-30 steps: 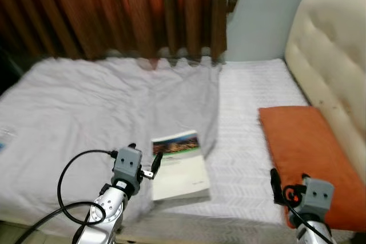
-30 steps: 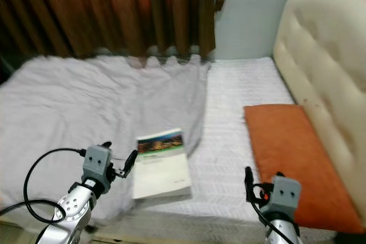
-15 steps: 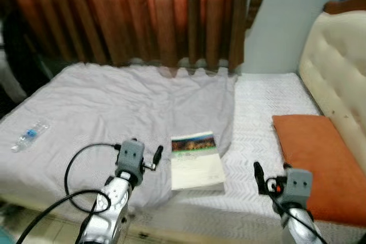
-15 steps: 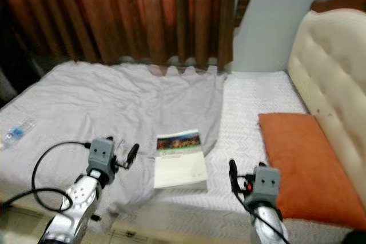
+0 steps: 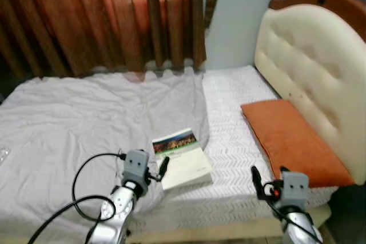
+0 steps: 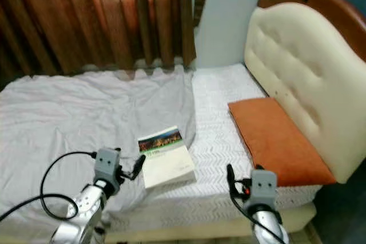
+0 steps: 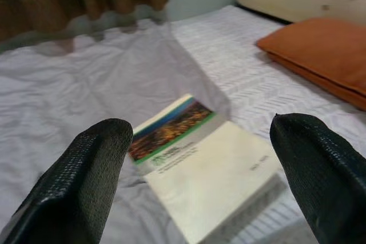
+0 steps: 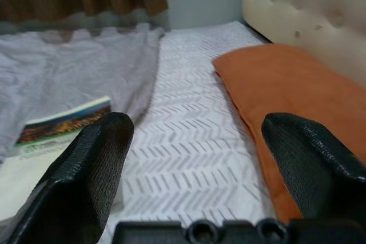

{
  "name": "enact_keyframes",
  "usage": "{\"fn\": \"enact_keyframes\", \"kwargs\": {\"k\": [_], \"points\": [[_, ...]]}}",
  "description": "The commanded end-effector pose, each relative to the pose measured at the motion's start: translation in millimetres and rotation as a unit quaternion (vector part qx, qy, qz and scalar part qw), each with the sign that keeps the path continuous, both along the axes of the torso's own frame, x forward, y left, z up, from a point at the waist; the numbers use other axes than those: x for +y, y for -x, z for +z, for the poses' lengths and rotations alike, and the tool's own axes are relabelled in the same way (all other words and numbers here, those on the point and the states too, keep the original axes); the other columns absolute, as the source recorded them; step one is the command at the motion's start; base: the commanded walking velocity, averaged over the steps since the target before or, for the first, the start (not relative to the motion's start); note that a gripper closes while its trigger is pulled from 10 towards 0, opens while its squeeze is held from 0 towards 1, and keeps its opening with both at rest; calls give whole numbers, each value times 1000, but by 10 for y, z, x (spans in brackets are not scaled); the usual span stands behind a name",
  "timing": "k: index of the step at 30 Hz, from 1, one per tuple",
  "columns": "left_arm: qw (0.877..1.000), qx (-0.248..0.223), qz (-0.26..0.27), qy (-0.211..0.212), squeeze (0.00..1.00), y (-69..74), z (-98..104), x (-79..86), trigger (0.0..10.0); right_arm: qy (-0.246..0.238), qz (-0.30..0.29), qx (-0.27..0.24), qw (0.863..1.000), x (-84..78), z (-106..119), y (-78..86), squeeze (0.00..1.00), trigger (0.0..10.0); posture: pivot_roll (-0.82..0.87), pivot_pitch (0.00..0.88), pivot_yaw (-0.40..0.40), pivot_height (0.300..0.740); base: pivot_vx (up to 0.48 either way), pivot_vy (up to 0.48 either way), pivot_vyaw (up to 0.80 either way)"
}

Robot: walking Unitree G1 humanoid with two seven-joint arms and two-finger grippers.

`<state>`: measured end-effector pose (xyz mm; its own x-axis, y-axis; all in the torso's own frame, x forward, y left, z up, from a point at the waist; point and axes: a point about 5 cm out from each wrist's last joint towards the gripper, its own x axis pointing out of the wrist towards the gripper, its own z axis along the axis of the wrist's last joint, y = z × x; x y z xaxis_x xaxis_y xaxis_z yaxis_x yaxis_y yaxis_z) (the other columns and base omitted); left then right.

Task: Clean up the room

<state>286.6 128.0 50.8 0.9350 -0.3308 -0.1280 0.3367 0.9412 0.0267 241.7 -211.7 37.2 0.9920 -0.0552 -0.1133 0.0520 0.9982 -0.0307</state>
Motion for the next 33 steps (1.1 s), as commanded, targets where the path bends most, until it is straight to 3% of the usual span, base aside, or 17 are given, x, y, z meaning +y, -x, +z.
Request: {"fn": "enact_keyframes", "kwargs": {"k": [1,11,15,19,33], "points": [[1000,12,3,-1,0,-7,-33,60,10000,3,14,-4,1000,89,31,-61,0,10000,-107,0,57,740,281,390,0],[1000,16,5,3,0,-23,-37,45,10000,2,26,-4,1000,153,52,-116,0,10000,-106,3,59,740,281,390,0],[999,2,10,-34,0,-32,-34,42,10000,1,33,-1,999,171,45,-120,0,10000,-102,6,56,740,242,266,0],[999,0,12,-30,0,-26,-28,28,10000,2,39,3,999,171,35,-120,0,10000,-102,6,56,740,0,0,0],[1000,14,5,-20,0,-13,-75,35,10000,-2,46,12,999,165,-6,-75,0,10000,-106,9,58,740,132,-415,287]]}}
